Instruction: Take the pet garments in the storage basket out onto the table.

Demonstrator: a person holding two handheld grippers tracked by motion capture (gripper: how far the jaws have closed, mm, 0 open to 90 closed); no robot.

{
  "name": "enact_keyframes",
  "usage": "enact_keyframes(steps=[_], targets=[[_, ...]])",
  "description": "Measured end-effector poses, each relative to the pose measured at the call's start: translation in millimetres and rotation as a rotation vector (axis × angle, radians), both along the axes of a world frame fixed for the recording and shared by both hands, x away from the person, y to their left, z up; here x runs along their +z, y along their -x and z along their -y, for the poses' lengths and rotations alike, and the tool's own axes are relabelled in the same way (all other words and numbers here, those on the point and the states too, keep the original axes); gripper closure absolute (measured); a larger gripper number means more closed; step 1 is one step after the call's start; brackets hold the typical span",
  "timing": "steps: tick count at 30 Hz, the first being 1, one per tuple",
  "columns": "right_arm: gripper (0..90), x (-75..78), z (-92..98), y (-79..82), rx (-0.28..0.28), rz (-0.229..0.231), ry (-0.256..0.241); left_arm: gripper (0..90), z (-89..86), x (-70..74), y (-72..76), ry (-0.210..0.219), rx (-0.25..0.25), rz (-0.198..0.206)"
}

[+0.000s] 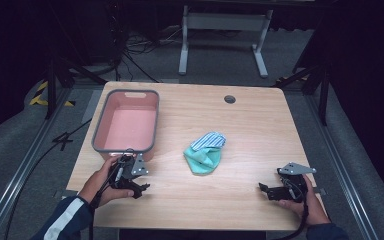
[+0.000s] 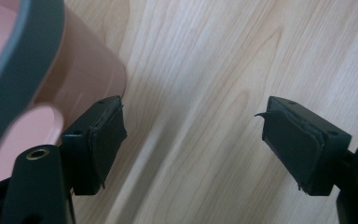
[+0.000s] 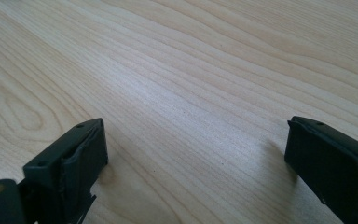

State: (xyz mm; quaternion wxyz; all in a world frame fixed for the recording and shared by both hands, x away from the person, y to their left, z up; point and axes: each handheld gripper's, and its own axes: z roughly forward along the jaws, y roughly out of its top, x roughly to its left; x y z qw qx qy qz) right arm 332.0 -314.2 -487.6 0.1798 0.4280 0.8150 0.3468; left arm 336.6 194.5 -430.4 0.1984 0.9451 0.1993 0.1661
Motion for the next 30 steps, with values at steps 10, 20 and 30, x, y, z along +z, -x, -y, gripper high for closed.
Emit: enact_keyframes(steps=[10, 20, 30], targets=[[6.0, 0.0, 0.0, 0.1, -0.001, 0.0, 0.0, 20.8, -27.7, -19.3, 4.6, -0.045, 0.054, -0.007], [6.0, 0.0, -0.1, 0.1, -0.002, 0.0, 0.0, 17.3, -65.1, -33.6, 5.7, 0.161, 0.126, -0.041], [6.0, 0.0, 0.0, 0.1, -0.001, 0.0, 0.0, 15.2, -97.7, -48.7, 10.0, 0.348, 0.183, -0.074]])
